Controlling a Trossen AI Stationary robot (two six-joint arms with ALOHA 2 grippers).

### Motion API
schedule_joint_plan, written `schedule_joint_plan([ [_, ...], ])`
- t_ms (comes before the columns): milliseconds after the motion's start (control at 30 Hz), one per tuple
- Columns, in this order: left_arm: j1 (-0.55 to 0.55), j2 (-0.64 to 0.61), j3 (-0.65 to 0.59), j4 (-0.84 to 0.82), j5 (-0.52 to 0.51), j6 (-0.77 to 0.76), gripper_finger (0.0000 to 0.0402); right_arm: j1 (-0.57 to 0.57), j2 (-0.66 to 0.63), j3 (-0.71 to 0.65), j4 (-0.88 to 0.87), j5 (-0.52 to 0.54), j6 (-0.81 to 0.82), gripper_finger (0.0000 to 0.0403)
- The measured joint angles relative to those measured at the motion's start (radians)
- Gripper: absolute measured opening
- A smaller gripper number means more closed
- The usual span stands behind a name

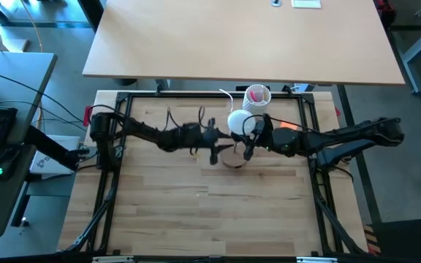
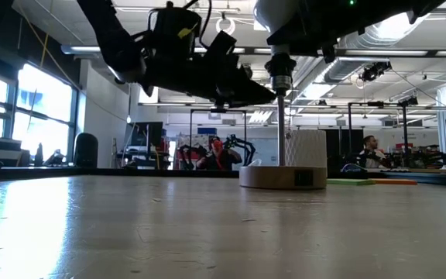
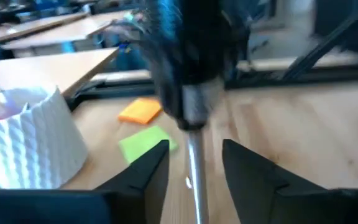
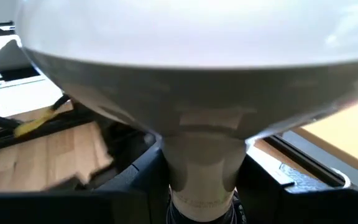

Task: Screw lightbulb
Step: Insert the white lightbulb into the brown lamp

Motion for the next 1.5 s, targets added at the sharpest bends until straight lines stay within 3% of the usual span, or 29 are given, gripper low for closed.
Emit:
schedule_joint_plan([
  [200, 0.103, 0.028, 0.050, 0.018, 0.285, -0.117, 0.0215, -0.055, -0.001, 0.000, 0.002, -0.144, -0.033, 0.0140],
  [467, 0.101, 0.171, 0.211, 0.013, 0.452, -0.056, 0.0251, -0.113, -0.001, 0.000, 0.004, -0.281, -0.060, 0.0146],
  [767, 0.129, 0.174, 0.235, 0.018, 0.594, -0.057, 0.0222, -0.120, 0.000, 0.000, -0.001, -0.327, -0.081, 0.0143],
  [1033, 0.166, 0.173, 0.235, 0.026, 0.704, -0.113, 0.0150, -0.119, 0.001, 0.000, 0.002, -0.348, -0.088, 0.0144],
  [1200, 0.157, 0.173, 0.234, 0.025, 0.695, -0.124, 0.0138, -0.119, 0.001, 0.000, -0.002, -0.352, -0.079, 0.0144],
  [1500, 0.081, 0.157, 0.230, 0.012, 0.392, -0.091, 0.0138, -0.093, -0.003, 0.000, -0.032, -0.209, -0.036, 0.0141],
])
